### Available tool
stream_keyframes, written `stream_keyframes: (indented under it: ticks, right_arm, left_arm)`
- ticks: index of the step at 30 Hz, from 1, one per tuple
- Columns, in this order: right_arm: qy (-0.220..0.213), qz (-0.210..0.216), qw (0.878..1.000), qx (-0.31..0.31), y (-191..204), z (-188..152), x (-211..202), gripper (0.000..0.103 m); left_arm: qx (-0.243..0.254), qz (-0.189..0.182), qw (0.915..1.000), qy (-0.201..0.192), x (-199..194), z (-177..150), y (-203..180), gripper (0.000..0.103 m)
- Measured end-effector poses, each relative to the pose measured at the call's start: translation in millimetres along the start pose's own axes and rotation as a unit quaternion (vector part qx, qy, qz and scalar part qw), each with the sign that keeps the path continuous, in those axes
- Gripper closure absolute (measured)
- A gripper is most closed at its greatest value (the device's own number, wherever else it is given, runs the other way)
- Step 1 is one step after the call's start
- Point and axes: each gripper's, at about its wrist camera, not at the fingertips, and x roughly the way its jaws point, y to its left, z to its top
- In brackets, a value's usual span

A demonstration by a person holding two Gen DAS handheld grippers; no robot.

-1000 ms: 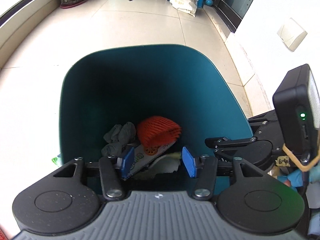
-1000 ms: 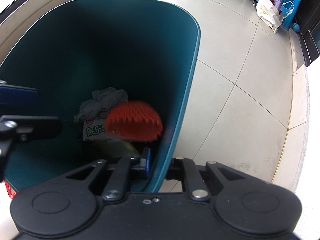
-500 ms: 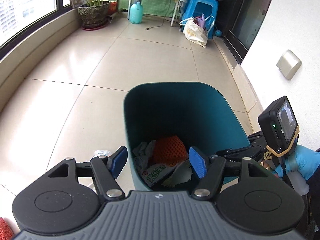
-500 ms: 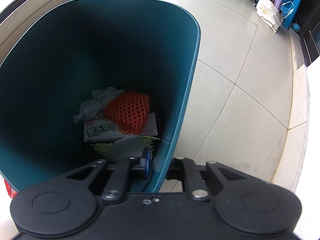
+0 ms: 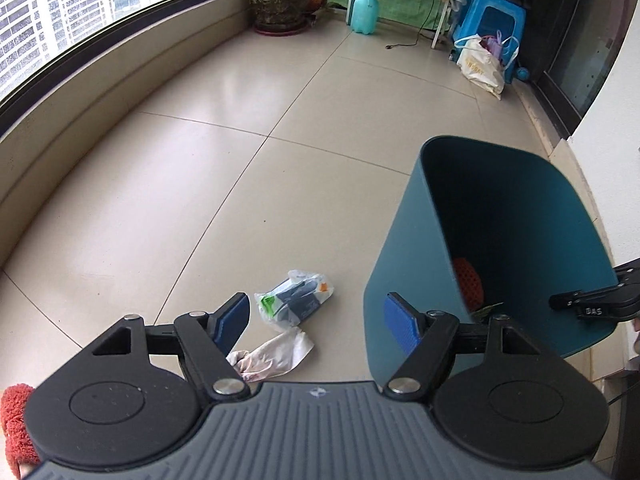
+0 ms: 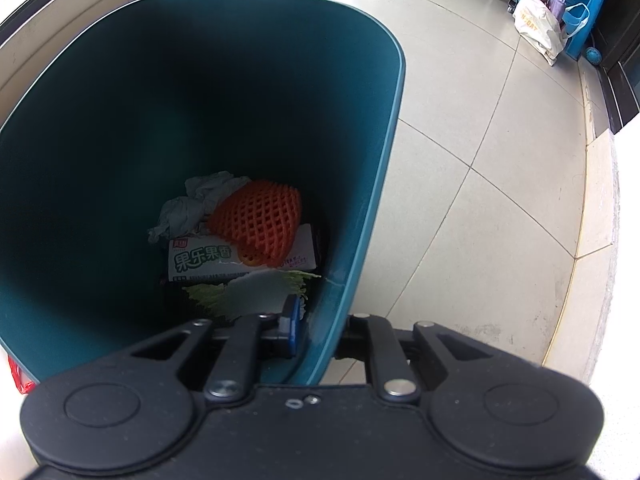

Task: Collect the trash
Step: 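Move the left tool back to the white cloth on the floor, then close the left tool on the white cloth and lift it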

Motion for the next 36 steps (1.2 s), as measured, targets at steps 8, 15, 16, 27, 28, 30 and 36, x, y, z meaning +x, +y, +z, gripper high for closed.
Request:
stream_keyframes:
  ticks: [8,15,16,27,28,30,36]
  right_arm:
    - [0.003,-0.005,1.0,-0.005,3,1,4,0.089]
    - [0.006,-0.007,1.0,-0.01,5,1,7,0.089]
    - [0.007,-0.007,1.0,-0.01,5,1,7,0.088]
    - [0.008,-0.004,1.0,-0.013,6,0,9,0.087]
    - [0.008,-0.004,1.0,-0.013,6,0,9,0.087]
    - [0.009,-0.005,1.0,-0.014,6,0,9,0.087]
    - [0.014,-0.002,1.0,-0.009,4,2,10,0.087]
  left_arm:
    - [-0.011,0.003,0.9953,0.096,89,-38,37,0.029]
    - [-0.048,0.024,0.9855,0.161,158,-70,65,0.029]
    - [-0.058,0.027,0.984,0.166,166,-72,71,0.029]
    - [-0.071,0.048,0.9754,0.203,218,-82,84,0.03]
    - [-0.07,0.051,0.9753,0.203,220,-83,84,0.03]
    - [-0.071,0.055,0.9754,0.201,222,-83,85,0.03]
    - [-0.053,0.073,0.9772,0.192,223,-86,84,0.039]
